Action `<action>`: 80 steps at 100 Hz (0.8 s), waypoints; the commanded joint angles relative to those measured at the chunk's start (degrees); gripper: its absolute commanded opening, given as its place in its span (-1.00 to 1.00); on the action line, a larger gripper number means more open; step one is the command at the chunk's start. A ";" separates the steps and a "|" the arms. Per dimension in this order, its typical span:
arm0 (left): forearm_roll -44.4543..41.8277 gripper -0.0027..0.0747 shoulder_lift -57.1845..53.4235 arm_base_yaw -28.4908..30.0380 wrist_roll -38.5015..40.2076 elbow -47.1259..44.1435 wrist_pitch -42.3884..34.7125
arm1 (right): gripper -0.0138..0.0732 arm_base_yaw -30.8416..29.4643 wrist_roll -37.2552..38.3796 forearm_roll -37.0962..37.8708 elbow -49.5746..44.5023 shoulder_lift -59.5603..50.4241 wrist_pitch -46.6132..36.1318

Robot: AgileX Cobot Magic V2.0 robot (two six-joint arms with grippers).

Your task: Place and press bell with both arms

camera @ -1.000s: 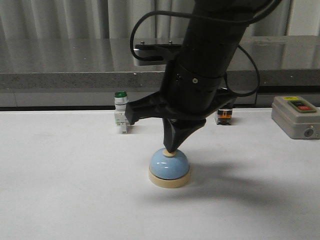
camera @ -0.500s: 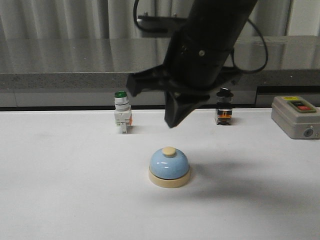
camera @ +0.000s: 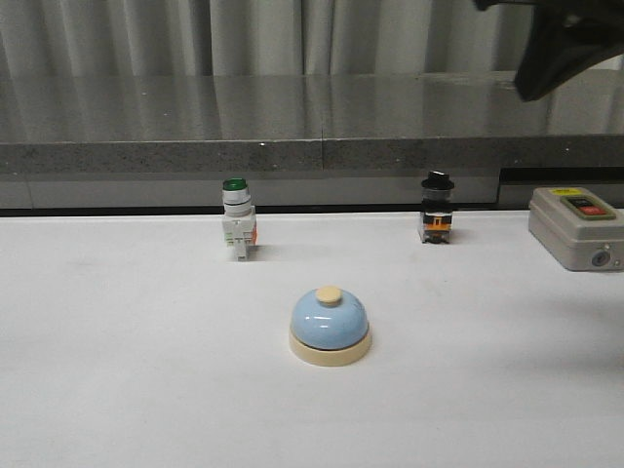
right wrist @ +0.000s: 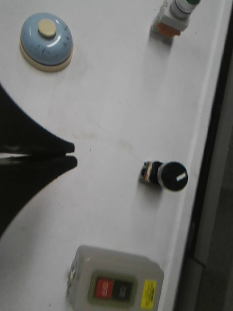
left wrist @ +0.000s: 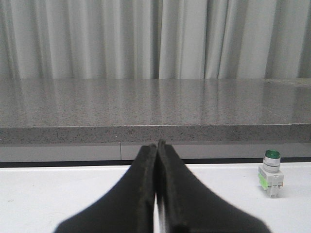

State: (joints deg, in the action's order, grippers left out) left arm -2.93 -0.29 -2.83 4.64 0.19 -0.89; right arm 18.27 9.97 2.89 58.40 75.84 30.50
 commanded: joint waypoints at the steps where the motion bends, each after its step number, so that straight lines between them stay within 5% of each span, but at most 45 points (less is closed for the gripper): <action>1: 0.06 -0.99 -1.81 0.07 0.55 -3.18 -4.69 | -0.83 -2.62 -0.54 0.70 -2.02 -6.43 -4.72; 46: 0.06 -0.99 -1.81 0.07 0.55 -3.18 -4.69 | -0.83 -9.54 -0.54 0.75 -19.95 -33.74 -8.72; 80: 0.06 -0.99 -1.81 0.07 0.55 -3.18 -4.69 | -0.83 -9.89 -0.54 1.09 -24.71 -49.75 -7.29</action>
State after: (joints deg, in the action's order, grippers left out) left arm -2.93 -0.29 -2.83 4.64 0.19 -0.89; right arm 8.67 9.97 3.25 32.36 28.00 26.79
